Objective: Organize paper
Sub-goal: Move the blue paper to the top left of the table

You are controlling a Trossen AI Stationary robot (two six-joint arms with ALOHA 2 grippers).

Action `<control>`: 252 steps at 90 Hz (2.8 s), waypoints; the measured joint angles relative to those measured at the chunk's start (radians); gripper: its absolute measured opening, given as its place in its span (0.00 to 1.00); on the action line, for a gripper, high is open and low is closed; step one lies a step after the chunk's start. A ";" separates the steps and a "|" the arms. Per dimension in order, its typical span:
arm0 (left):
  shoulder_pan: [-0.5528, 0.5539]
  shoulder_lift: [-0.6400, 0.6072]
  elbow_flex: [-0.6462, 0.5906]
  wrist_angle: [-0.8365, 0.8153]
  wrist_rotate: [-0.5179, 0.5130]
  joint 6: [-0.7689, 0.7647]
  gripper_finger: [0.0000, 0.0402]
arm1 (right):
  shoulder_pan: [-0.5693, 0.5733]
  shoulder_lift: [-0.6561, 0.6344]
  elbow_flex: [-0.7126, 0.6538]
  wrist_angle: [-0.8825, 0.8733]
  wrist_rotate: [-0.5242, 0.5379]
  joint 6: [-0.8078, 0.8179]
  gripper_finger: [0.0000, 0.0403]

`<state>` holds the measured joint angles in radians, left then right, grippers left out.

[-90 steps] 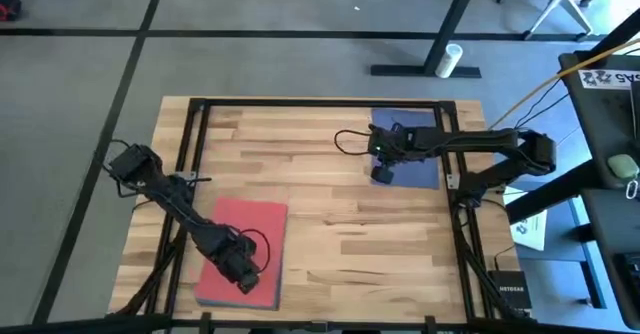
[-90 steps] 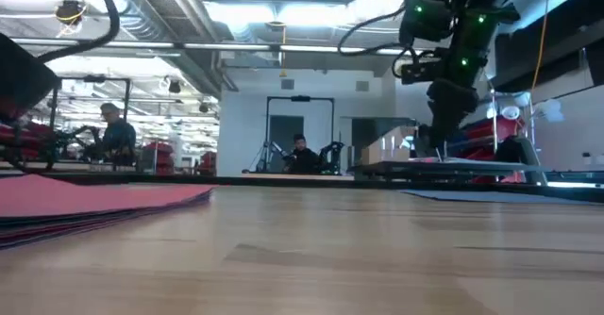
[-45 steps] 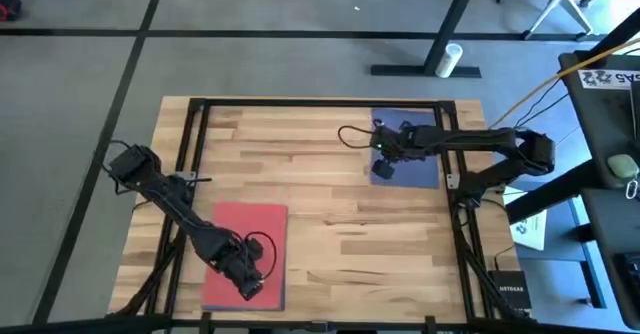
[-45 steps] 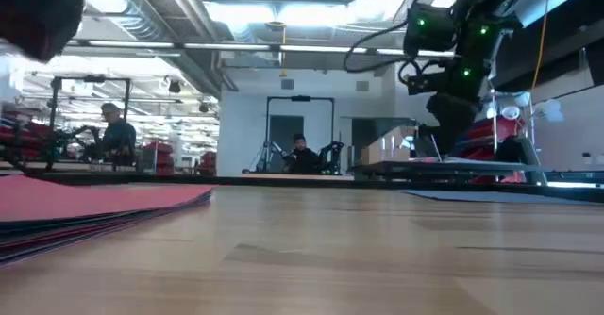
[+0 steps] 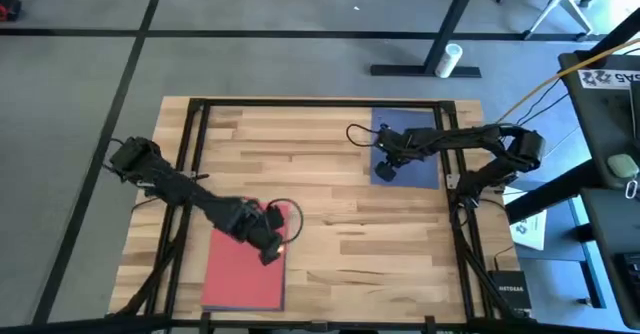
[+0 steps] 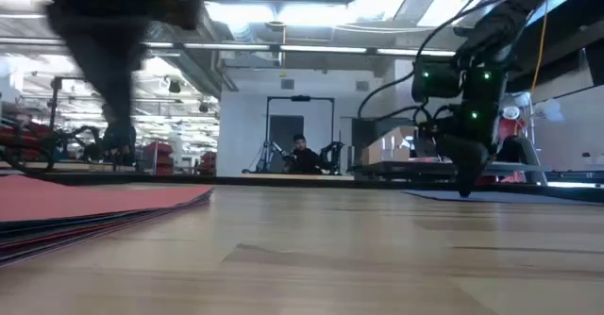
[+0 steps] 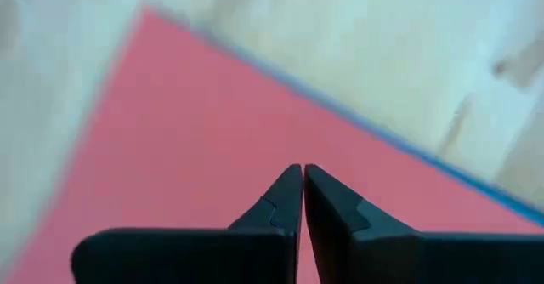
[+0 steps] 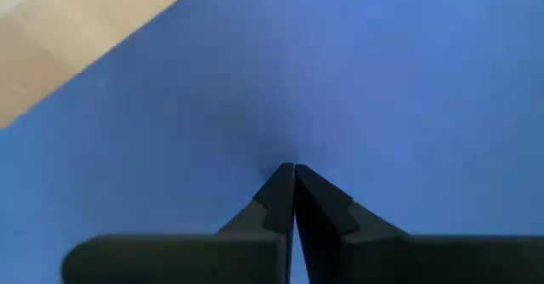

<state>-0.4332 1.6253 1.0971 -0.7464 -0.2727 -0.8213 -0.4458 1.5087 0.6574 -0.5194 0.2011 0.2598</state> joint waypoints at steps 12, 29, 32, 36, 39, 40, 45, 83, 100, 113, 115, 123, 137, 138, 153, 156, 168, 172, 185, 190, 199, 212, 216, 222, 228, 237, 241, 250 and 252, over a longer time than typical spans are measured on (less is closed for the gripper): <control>0.084 0.000 -0.001 0.017 -0.031 0.121 0.00 | -0.002 0.020 0.001 0.076 -0.061 0.001 0.00; 0.170 0.000 -0.016 0.113 -0.031 0.277 0.00 | 0.000 0.025 -0.002 0.222 -0.193 0.014 0.00; 0.182 0.000 -0.022 0.129 -0.031 0.293 0.00 | 0.000 0.028 -0.003 0.243 -0.218 0.024 0.00; 0.199 0.000 -0.035 0.158 -0.031 0.318 0.00 | 0.000 0.037 -0.003 0.270 -0.247 0.031 0.00; 0.212 0.000 -0.047 0.185 -0.030 0.336 0.00 | 0.000 0.045 -0.003 0.298 -0.276 0.040 0.00; 0.216 0.000 -0.050 0.193 -0.030 0.339 0.00 | 0.000 0.049 -0.003 0.306 -0.286 0.043 0.00; 0.239 0.000 -0.072 0.256 -0.027 0.368 0.00 | 0.000 0.067 -0.003 0.358 -0.324 0.047 0.00; 0.429 0.127 -0.103 0.784 0.159 0.747 0.00 | 0.001 -0.082 0.071 0.339 -0.320 -0.061 0.00; 0.488 0.226 -0.101 0.947 0.183 0.888 0.00 | 0.000 -0.258 0.083 0.217 -0.220 -0.107 0.00; 0.520 0.315 -0.029 0.980 0.211 1.003 0.00 | 0.000 -0.361 0.084 0.126 -0.162 -0.107 0.00; 0.524 0.330 -0.013 0.981 0.211 1.025 0.00 | 0.000 -0.370 0.084 0.112 -0.155 -0.105 0.00; 0.541 0.392 0.057 0.971 0.212 1.106 0.00 | 0.000 -0.386 0.084 0.076 -0.139 -0.098 0.00; 0.578 0.484 0.195 0.950 0.268 1.172 0.00 | 0.001 -0.386 0.084 0.034 -0.113 -0.083 0.00; 0.581 0.490 0.206 0.944 0.273 1.175 0.00 | 0.001 -0.385 0.084 0.034 -0.113 -0.083 0.00; 0.614 0.564 0.332 0.862 0.308 1.224 0.00 | 0.000 -0.385 0.084 0.017 -0.112 -0.082 0.00; 0.619 0.577 0.346 0.852 0.316 1.232 0.00 | 0.000 -0.385 0.084 0.013 -0.112 -0.082 0.00; 0.631 0.612 0.359 0.830 0.324 1.244 0.00 | 0.000 -0.385 0.084 0.006 -0.112 -0.081 0.00; 0.633 0.620 0.359 0.811 0.326 1.244 0.00 | 0.000 -0.385 0.084 0.001 -0.112 -0.080 0.00; 0.639 0.619 0.366 0.716 0.315 1.243 0.00 | 0.000 -0.385 0.084 -0.009 -0.111 -0.076 0.00; 0.639 0.609 0.366 0.660 0.293 1.232 0.00 | 0.000 -0.385 0.084 -0.013 -0.111 -0.076 0.00; 0.637 0.586 0.366 0.567 0.260 1.218 0.00 | 0.000 -0.385 0.084 -0.016 -0.111 -0.074 0.00; 0.637 0.532 0.355 0.413 0.230 1.159 0.00 | 0.000 -0.385 0.084 -0.048 -0.111 -0.074 0.00; 0.637 0.511 0.343 0.381 0.226 1.143 0.00 | 0.000 -0.385 0.084 -0.062 -0.111 -0.074 0.00; 0.638 0.474 0.311 0.334 0.208 1.121 0.00 | 0.000 -0.385 0.084 -0.070 -0.111 -0.074 0.00; 0.637 0.435 0.273 0.292 0.186 1.112 0.00 | 0.000 -0.385 0.084 -0.070 -0.111 -0.080 0.00; 0.637 0.365 0.208 0.251 0.160 1.091 0.00 | 0.001 -0.385 0.084 -0.071 -0.111 -0.084 0.00; 0.641 0.331 0.187 0.262 0.157 1.080 0.00 | 0.001 -0.385 0.084 -0.068 -0.107 -0.089 0.00; 0.650 0.268 0.168 0.354 0.158 1.064 0.00 | 0.000 -0.385 0.084 -0.061 -0.103 -0.106 0.00; 0.652 0.263 0.168 0.376 0.158 1.064 0.00 | 0.000 -0.385 0.084 -0.060 -0.103 -0.107 0.00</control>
<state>0.2184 1.8882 1.2648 -0.3704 -0.1142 0.2427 -0.4458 1.1233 0.7418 -0.5795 0.0980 0.1524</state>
